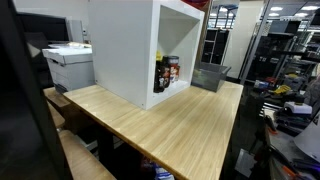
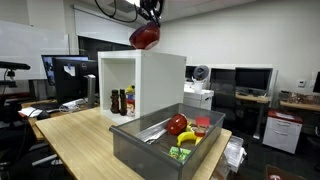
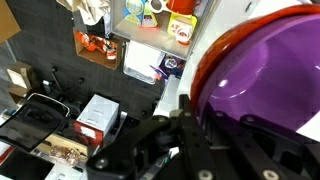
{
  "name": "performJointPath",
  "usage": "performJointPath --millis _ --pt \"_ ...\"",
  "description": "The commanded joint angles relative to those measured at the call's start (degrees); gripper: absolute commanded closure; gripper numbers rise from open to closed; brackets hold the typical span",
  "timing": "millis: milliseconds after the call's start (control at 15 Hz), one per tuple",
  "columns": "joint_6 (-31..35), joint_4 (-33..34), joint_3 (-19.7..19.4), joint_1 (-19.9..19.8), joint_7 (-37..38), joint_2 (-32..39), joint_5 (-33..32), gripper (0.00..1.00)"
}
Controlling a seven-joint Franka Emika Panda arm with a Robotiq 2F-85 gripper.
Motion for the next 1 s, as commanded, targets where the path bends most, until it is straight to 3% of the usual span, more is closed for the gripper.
performJointPath --millis 0,933 --pt "-2.6 2.8 0.1 -0.1 -1.6 1.9 0.7 0.97" --pt "-9.3 8.7 2.7 0.1 -2.0 6.1 1.3 0.97"
